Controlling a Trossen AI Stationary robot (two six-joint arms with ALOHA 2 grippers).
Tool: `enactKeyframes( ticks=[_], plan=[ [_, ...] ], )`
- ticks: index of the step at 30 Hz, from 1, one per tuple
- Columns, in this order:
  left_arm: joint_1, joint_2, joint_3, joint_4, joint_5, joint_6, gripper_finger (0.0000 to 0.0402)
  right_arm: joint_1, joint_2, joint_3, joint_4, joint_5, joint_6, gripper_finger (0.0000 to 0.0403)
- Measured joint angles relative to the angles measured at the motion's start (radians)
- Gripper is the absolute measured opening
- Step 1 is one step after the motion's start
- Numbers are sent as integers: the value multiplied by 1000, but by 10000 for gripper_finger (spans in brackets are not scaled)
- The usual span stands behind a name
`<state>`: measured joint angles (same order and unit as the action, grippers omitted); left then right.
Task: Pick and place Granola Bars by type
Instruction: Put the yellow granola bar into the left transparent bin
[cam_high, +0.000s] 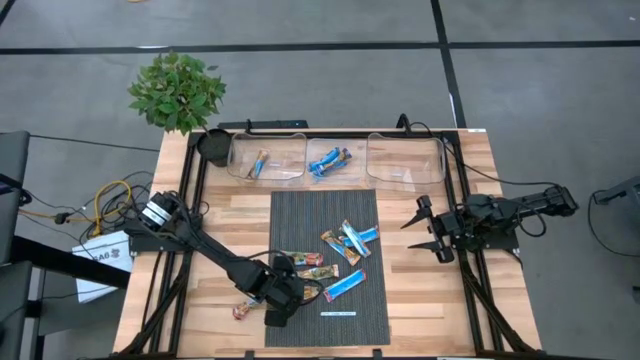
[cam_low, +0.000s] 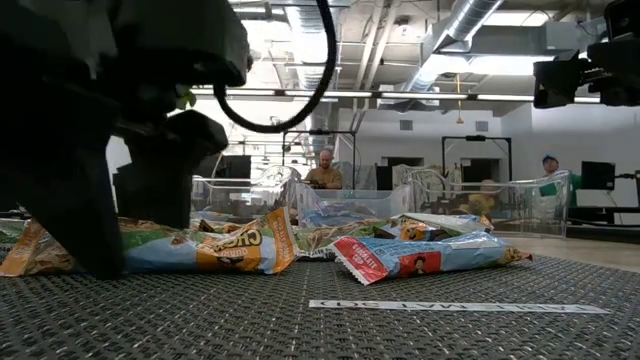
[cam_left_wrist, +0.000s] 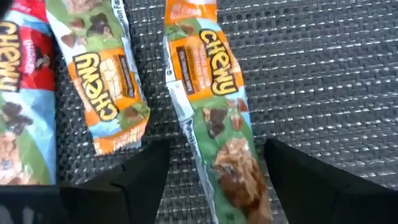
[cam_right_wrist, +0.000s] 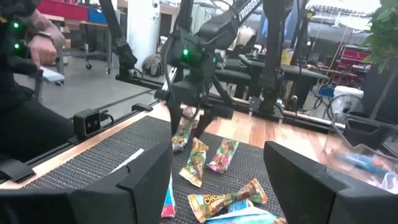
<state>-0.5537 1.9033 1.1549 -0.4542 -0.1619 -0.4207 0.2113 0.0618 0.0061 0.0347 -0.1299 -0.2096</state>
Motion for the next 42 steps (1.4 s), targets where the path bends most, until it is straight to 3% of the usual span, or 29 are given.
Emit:
enactKeyframes(
  ticks=[7, 22, 32, 42],
  plan=[
    [1, -3, 0, -8, -2, -13, 224, 0, 3, 0, -2, 0, 0, 249],
    [1, -3, 0, -5, 53, -19, 81, 0, 3, 0, -4, 0, 0, 249],
    [11, -39, 0, 1, 52, -8, 60, 0, 3, 0, -4, 0, 0, 249],
    [103, -161, 1, -29, -183, -20, 59, 0, 3, 0, -4, 0, 0, 249]
  ],
)
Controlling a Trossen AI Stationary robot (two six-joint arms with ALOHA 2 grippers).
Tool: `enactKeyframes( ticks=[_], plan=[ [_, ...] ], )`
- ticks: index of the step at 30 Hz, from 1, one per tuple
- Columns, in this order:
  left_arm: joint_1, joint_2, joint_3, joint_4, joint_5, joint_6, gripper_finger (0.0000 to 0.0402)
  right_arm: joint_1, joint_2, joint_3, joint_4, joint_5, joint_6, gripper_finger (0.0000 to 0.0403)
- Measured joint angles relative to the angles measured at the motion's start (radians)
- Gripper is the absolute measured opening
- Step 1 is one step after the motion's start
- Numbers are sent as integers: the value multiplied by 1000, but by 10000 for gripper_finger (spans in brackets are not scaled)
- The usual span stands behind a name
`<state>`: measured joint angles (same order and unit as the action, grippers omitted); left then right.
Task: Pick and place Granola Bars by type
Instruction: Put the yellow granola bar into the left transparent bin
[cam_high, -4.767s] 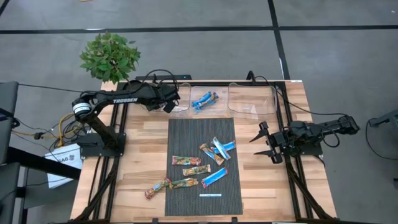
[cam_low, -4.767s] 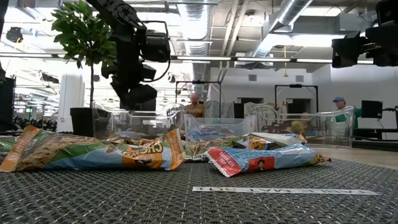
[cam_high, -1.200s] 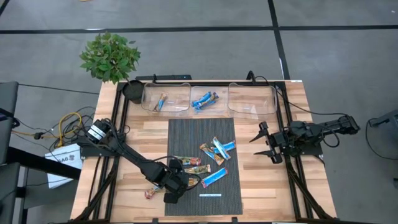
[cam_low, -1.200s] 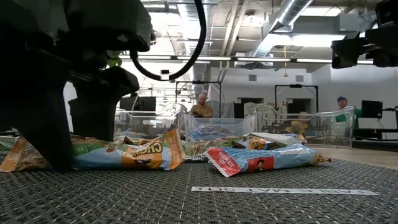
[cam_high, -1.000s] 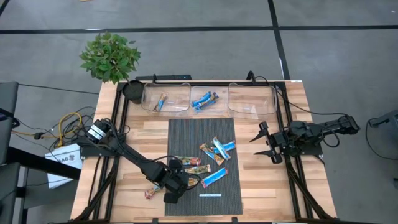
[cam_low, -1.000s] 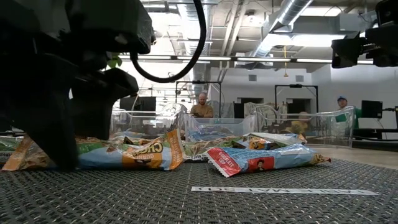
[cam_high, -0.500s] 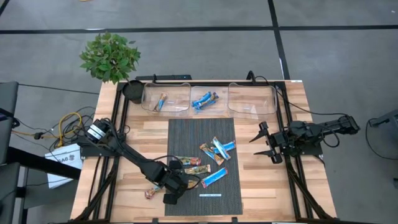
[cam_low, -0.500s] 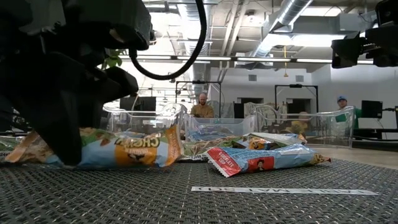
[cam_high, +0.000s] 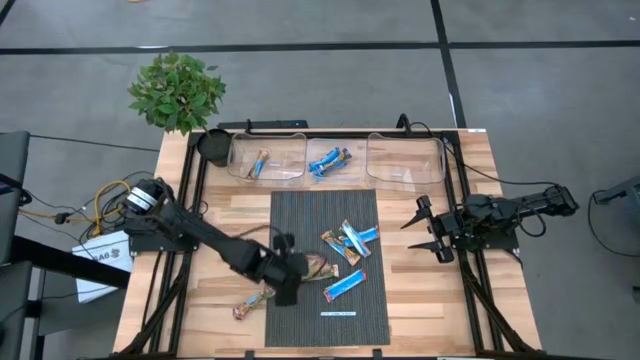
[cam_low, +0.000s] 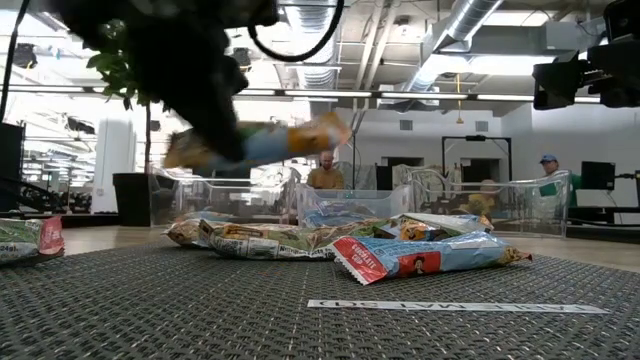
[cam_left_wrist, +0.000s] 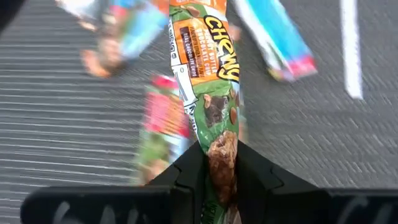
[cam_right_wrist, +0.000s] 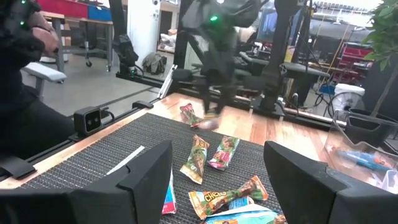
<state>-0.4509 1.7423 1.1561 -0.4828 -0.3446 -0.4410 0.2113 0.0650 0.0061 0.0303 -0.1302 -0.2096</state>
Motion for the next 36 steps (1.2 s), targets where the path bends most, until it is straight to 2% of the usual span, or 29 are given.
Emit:
enactKeyframes(
  ticks=[19, 25, 29, 36],
  plan=[
    [286, -119, 0, 3, -221, 149, 59, 0, 0, 0, 0, 0, 0, 249],
    [396, -162, 0, -1, -263, 242, 59, 0, 0, 0, 0, 0, 0, 249],
    [483, -196, 0, -35, -268, 262, 59, 0, 0, 0, 0, 0, 0, 249],
    [643, -220, 0, -193, -270, 221, 59, 0, 0, 0, 0, 0, 0, 249]
  ],
)
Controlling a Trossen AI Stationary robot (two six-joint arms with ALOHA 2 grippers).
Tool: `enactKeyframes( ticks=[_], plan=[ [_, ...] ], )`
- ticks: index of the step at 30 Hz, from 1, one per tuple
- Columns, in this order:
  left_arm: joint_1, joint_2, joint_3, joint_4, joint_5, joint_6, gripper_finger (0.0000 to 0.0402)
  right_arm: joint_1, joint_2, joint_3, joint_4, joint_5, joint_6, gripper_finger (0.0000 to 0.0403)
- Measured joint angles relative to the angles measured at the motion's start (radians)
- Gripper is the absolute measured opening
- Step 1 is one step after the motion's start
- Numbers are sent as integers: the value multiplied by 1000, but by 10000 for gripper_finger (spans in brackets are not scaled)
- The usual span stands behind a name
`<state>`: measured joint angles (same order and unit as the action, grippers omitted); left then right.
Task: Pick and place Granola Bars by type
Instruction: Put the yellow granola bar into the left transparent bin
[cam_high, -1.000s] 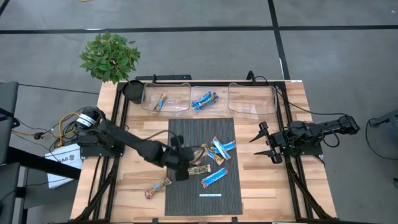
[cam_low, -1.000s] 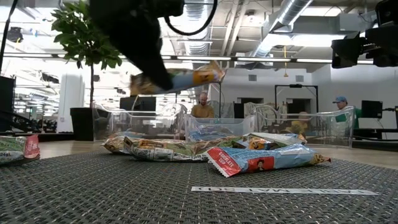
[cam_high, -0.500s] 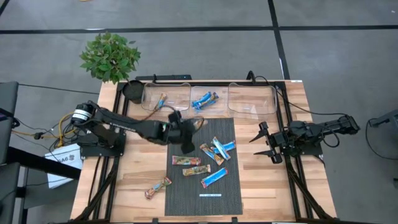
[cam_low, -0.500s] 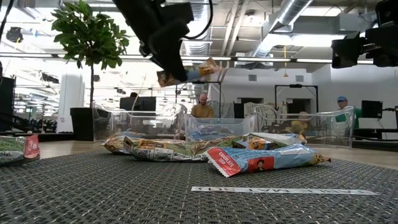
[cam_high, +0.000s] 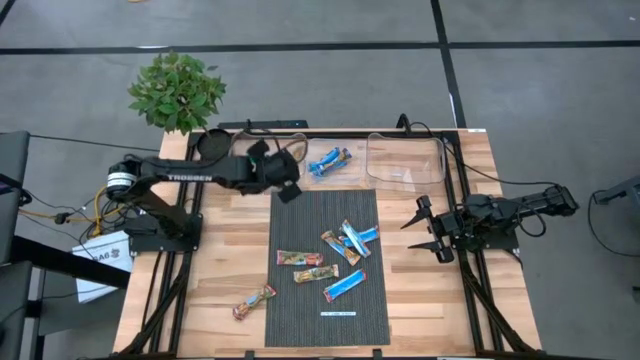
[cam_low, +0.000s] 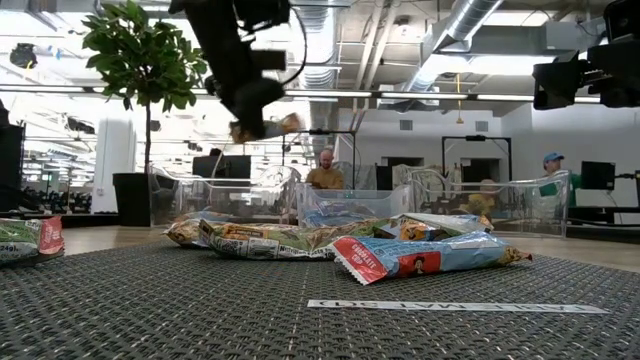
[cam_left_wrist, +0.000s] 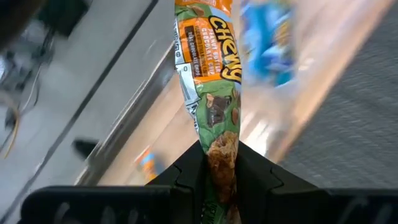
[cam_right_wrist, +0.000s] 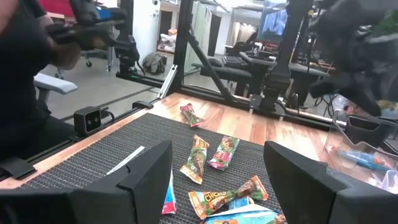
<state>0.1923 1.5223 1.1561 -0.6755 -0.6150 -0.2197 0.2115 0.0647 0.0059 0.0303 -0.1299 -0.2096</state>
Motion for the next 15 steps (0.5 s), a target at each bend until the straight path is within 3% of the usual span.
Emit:
enactKeyframes(
  ticks=[10, 15],
  plan=[
    [169, 0, -1, -85, 7, -70, 59, 0, 0, 0, 0, 0, 0, 249],
    [208, 0, -63, -64, 27, -97, 59, 0, 0, 0, 0, 0, 0, 249]
  ],
)
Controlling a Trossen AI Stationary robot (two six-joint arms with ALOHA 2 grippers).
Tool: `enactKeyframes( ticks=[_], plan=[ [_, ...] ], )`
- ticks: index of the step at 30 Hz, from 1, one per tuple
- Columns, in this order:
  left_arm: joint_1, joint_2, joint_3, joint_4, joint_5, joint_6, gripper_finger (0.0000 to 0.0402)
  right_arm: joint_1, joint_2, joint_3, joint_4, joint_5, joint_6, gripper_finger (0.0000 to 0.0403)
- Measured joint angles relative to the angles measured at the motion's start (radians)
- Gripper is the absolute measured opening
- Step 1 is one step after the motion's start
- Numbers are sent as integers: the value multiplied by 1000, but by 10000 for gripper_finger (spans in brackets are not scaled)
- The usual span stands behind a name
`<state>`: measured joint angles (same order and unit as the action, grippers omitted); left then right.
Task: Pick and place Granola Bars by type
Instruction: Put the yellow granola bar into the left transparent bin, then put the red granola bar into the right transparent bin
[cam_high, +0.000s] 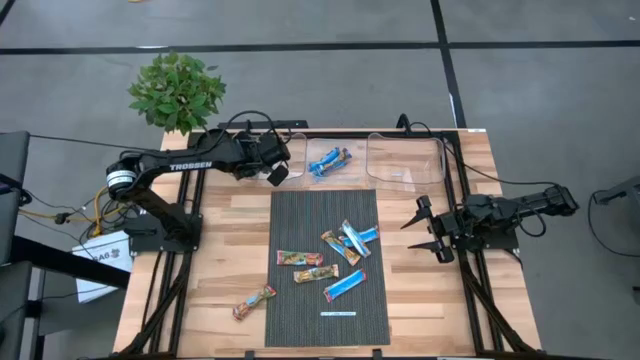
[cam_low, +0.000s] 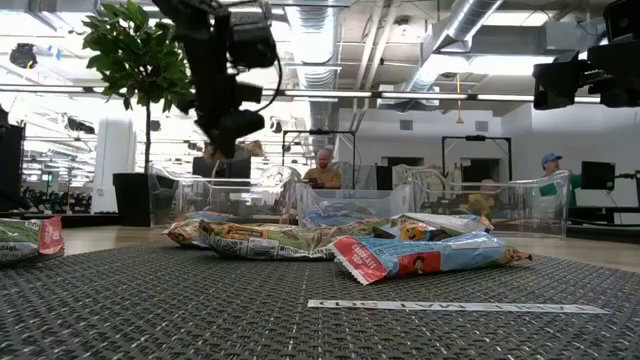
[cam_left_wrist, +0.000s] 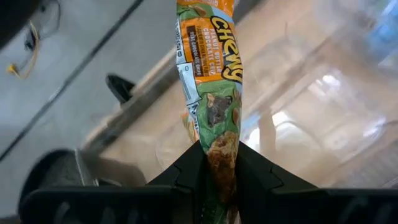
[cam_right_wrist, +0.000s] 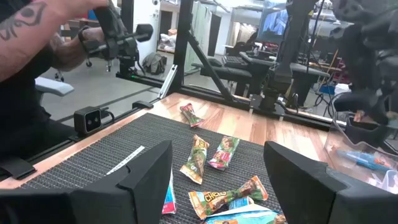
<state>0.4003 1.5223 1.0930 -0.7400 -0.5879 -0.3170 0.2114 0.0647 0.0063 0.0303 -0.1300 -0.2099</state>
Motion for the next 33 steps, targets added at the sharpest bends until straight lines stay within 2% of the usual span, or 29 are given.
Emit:
enactKeyframes(
  ticks=[12, 22, 26, 33],
  plan=[
    [33, 0, -189, 222, 86, -3, 59, 0, 0, 0, 0, 0, 0, 249],
    [42, 0, -232, 244, 86, -56, 63, 0, 0, 0, 0, 0, 0, 249],
    [43, 0, -232, 249, 86, -59, 81, 0, 0, 0, 0, 0, 0, 249],
    [43, 1, -232, 282, 86, -62, 139, 0, 0, 0, 0, 0, 0, 249]
  ],
)
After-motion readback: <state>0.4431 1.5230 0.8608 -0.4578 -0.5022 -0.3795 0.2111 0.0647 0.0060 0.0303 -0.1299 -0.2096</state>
